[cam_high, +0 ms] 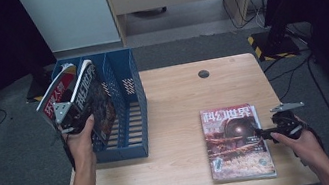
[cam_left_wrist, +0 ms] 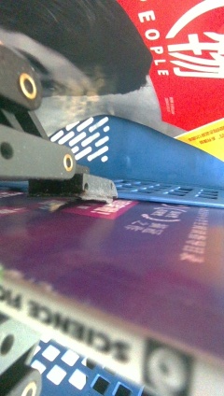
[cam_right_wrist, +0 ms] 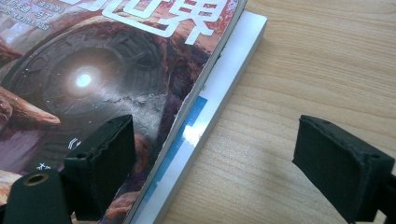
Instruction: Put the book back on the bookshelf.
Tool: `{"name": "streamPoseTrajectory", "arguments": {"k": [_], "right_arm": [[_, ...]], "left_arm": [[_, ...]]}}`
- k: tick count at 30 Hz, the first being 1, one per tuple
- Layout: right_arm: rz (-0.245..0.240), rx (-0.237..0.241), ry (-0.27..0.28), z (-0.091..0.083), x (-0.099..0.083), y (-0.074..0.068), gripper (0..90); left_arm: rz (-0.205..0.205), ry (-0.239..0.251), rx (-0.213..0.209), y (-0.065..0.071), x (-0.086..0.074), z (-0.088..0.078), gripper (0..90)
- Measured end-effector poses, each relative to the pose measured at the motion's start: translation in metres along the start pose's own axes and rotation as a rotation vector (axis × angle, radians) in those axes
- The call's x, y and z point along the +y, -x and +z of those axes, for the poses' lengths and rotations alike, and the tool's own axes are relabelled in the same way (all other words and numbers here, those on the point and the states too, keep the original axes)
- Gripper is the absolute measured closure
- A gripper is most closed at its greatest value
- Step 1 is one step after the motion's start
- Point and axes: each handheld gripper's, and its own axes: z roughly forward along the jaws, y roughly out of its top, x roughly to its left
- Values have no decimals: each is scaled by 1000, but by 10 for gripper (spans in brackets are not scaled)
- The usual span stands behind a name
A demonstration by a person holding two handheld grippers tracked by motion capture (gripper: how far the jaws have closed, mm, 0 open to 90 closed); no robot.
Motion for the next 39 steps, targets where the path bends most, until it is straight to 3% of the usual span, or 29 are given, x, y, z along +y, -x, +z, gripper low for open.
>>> {"name": "streamPoseTrajectory", "arguments": {"k": [7, 11, 18, 39], "right_arm": [[-5, 1, 0, 1, 0, 0, 127], [-6, 6, -6, 0, 0, -1, 123], [-14, 5, -9, 1, 1, -4, 117], [-35, 18, 1, -1, 4, -10, 92]], "left_arm": [[21, -6, 5, 3, -3, -8, 595], [19, -11, -16, 7, -7, -15, 537], [17, -26, 2, 7, -15, -27, 399], [67, -61, -15, 26, -38, -73, 335]]}}
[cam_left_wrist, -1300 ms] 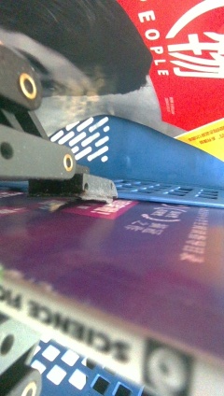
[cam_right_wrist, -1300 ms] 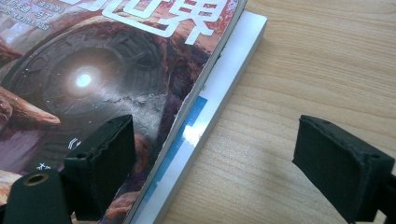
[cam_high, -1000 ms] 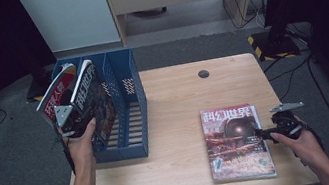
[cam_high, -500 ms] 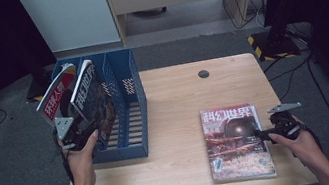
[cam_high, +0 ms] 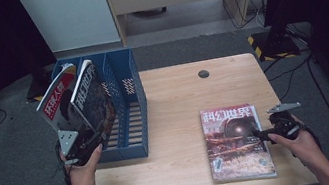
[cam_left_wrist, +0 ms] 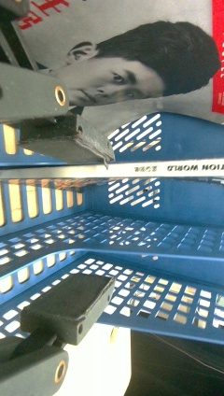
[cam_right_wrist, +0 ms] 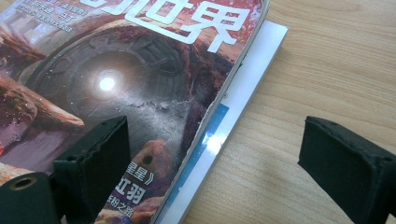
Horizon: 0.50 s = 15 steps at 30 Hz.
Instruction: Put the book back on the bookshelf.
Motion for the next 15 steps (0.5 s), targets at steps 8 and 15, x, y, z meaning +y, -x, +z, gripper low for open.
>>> {"name": "streamPoseTrajectory", "arguments": {"k": [8, 15], "right_arm": [[-3, 4, 10, -1, 0, -1, 84], [-17, 17, 8, 0, 1, -3, 68]], "left_arm": [[10, -16, -70, 17, -4, -6, 322], [42, -42, -128, 39, -4, 7, 300]]}}
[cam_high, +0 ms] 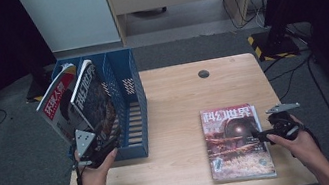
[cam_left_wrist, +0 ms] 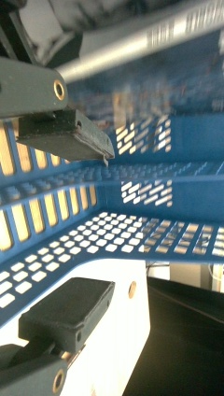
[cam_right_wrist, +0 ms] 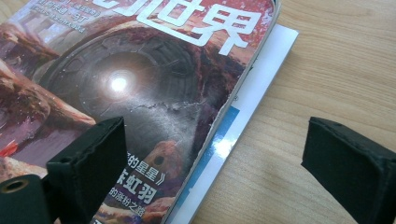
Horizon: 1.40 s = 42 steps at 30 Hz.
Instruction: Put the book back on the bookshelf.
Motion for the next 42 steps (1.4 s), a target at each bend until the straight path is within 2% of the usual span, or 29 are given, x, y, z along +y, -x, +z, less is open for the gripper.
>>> {"name": "streamPoseTrajectory", "arguments": {"k": [4, 7, 15, 20, 25, 34, 42], "right_arm": [[-10, 4, 7, -1, 0, 0, 60], [-10, 8, 15, -1, 1, -1, 58], [-19, 9, 26, -1, 1, -3, 62], [-20, 6, 29, -2, 0, -3, 76], [-14, 3, 35, -2, 1, -3, 98], [-29, -2, 37, -2, 1, -3, 119], [-36, -15, 51, -2, 2, -6, 176]], "left_arm": [[8, -17, -39, 10, 2, 12, 291], [17, -22, -49, 15, 3, 19, 285], [37, -48, -111, 36, 3, 41, 276], [60, -70, -167, 52, 2, 56, 274], [70, -91, -188, 62, 1, 67, 269], [88, -129, -241, 80, -2, 77, 261], [91, -127, -284, 93, -3, 79, 256]]}}
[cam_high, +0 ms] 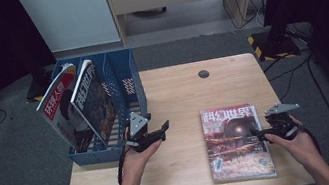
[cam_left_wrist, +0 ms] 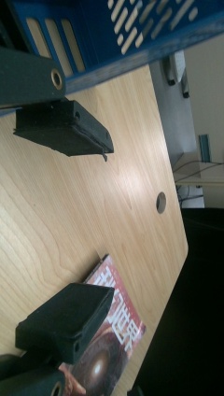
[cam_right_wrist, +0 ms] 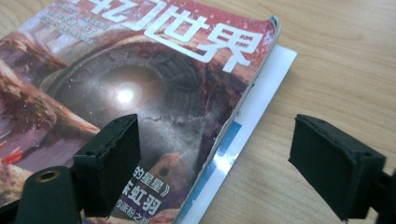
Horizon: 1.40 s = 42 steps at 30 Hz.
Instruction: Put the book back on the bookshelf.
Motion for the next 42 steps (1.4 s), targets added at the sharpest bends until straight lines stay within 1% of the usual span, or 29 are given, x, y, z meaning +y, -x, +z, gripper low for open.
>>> {"name": "streamPoseTrajectory", "arguments": {"k": [1, 3, 8, 11, 12, 13, 15, 17, 19, 22, 26, 27, 30, 32, 34, 36, 39, 40, 41, 42], "right_arm": [[-6, -3, 12, 0, 0, 0, 190], [-4, -1, 17, -1, 1, -2, 208], [-12, -3, 29, -1, 1, -2, 262], [-13, 1, 31, -1, 0, -3, 312], [-15, 3, 36, -1, 0, -3, 335], [-27, 8, 46, -1, 0, -3, 351], [-30, 7, 45, -1, 0, -4, 367], [-35, 4, 56, -2, 0, -4, 410], [-26, 1, 71, -2, 0, -4, 450], [-31, -2, 91, -2, 0, -2, 510], [-39, -15, 116, -5, 0, 0, 581], [-40, -15, 121, -5, 0, 1, 604], [-36, -13, 125, -4, 1, 1, 637], [-42, -7, 120, 0, 1, 1, 636], [-33, -2, 110, 5, 1, 0, 604], [-42, 7, 93, 10, 2, 0, 551], [-23, 8, 83, 16, 3, -1, 434], [-19, -1, 80, 19, 2, 0, 394], [-6, -7, 77, 21, 2, 1, 366], [8, 5, 78, 22, 3, 2, 351]], "left_arm": [[-2, 2, -5, 1, 0, 0, 253], [-2, 1, -18, 4, 0, 1, 251], [10, -33, -49, 15, -2, 8, 244], [31, -57, -65, 22, -2, 15, 243], [38, -72, -70, 26, -2, 21, 242], [38, -75, -75, 28, -2, 23, 242], [41, -82, -84, 32, -3, 30, 242], [43, -98, -91, 37, -4, 38, 241], [47, -118, -94, 40, -5, 47, 240], [38, -140, -104, 45, -8, 59, 239], [50, -161, -124, 53, -12, 71, 238], [46, -163, -126, 55, -13, 72, 238], [48, -170, -140, 61, -13, 80, 237], [47, -178, -149, 64, -14, 85, 236], [44, -191, -155, 67, -16, 90, 234], [47, -212, -160, 70, -20, 97, 231], [37, -232, -173, 73, -24, 104, 227], [33, -238, -176, 73, -27, 106, 225], [26, -248, -179, 74, -28, 107, 224], [23, -255, -181, 74, -29, 108, 222]]}}
